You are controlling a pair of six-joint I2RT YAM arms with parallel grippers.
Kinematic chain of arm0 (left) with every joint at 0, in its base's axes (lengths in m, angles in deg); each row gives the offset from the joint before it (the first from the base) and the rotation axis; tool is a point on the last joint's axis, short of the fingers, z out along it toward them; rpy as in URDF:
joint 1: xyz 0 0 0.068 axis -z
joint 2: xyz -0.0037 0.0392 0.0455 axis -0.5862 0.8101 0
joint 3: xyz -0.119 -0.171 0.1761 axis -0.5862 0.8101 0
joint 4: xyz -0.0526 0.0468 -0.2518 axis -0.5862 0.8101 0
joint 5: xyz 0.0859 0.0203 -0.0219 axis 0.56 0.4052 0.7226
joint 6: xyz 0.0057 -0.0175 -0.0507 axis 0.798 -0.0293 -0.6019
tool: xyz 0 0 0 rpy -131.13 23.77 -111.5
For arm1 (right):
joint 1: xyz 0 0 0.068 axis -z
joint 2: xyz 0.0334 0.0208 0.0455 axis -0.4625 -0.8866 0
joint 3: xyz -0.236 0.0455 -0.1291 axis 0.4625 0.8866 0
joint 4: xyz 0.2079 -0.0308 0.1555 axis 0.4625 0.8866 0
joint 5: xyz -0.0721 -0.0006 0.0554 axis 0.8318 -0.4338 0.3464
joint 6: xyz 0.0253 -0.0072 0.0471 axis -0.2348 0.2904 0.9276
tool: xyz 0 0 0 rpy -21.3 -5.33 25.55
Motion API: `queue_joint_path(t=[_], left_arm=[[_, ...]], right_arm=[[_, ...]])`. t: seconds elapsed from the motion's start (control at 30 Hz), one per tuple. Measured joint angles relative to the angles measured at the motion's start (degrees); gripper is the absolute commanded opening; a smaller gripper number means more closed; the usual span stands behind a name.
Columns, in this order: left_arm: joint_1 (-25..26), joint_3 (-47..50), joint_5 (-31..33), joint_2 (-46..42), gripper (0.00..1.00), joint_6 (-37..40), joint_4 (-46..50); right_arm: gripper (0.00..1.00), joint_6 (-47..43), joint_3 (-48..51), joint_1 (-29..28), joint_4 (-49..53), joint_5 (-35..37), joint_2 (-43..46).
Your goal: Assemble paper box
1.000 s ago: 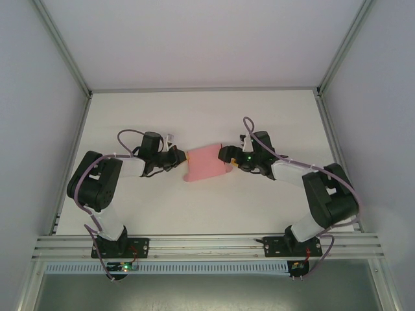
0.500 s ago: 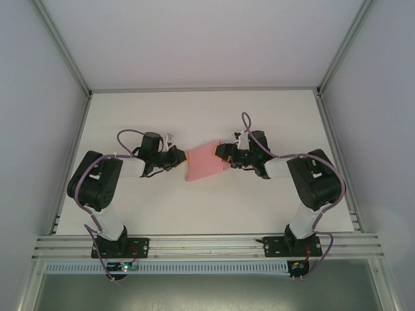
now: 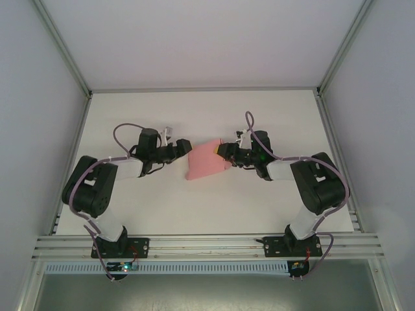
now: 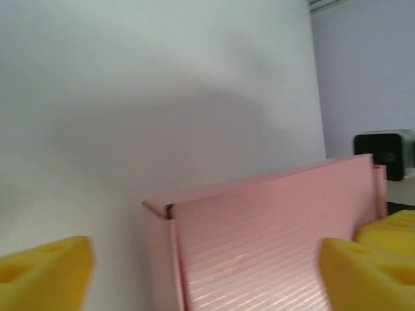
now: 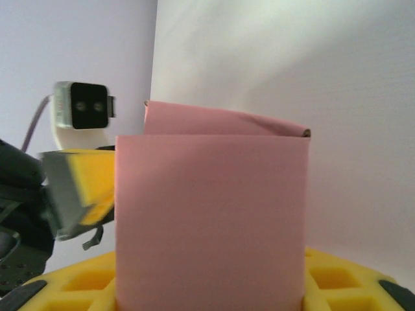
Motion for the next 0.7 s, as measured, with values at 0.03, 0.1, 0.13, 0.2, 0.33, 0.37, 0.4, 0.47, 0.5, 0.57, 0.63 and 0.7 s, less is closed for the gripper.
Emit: queue_joint_path(t=[0.03, 0.1, 0.13, 0.2, 0.33, 0.37, 0.4, 0.47, 0.5, 0.57, 0.63, 0.7], left_arm=[[0.0, -0.3, 1.0, -1.9, 1.00, 1.7, 1.2], [0.4, -1.5, 3.4, -6.9, 1.00, 7.2, 4.2], [0.7, -2.2, 5.0, -9.2, 1.00, 10.1, 5.5], [2.2, -4.1, 8.6, -13.8, 1.00, 17.0, 8.5], [6.4, -8.6, 12.7, -19.0, 1.00, 30.6, 14.4], [7.8, -9.3, 13.1, -20.0, 1.00, 34.4, 15.8], [9.2, -9.7, 13.4, -20.7, 1.00, 38.1, 17.1], [12.9, -10.1, 14.1, -21.8, 1.00, 45.9, 20.0], [15.0, -10.3, 14.6, -22.1, 1.00, 49.9, 21.6], [18.1, -10.7, 15.2, -22.1, 1.00, 57.2, 25.0], [19.9, -11.1, 15.4, -22.1, 1.00, 63.6, 28.5], [21.2, -12.0, 15.9, -21.9, 1.00, 69.4, 31.8]], right_arm=[[0.36, -0.1, 0.0, 0.1, 0.6, 0.2, 0.7], [0.36, -0.2, 0.0, 0.5, 1.9, 0.5, 2.0], [0.36, -0.2, 0.0, 0.6, 2.4, 0.7, 2.4], [0.36, 0.1, 0.0, 1.1, 3.7, 0.7, 3.0], [0.35, 1.6, -0.3, 2.0, 6.9, 0.5, 3.0], [0.35, 1.8, -0.7, 2.2, 8.2, 0.5, 3.0], [0.35, 2.0, -1.3, 2.4, 9.6, 0.5, 3.1], [0.34, 1.9, -3.5, 2.7, 14.1, 0.7, 3.5], [0.33, 2.0, -4.8, 2.9, 16.7, 0.9, 3.7], [0.29, 2.3, -8.0, 3.6, 21.8, 0.9, 3.8], [0.28, 3.5, -10.4, 4.5, 25.1, 0.2, 3.8], [0.28, 5.5, -11.7, 5.2, 27.5, -0.5, 3.8]])
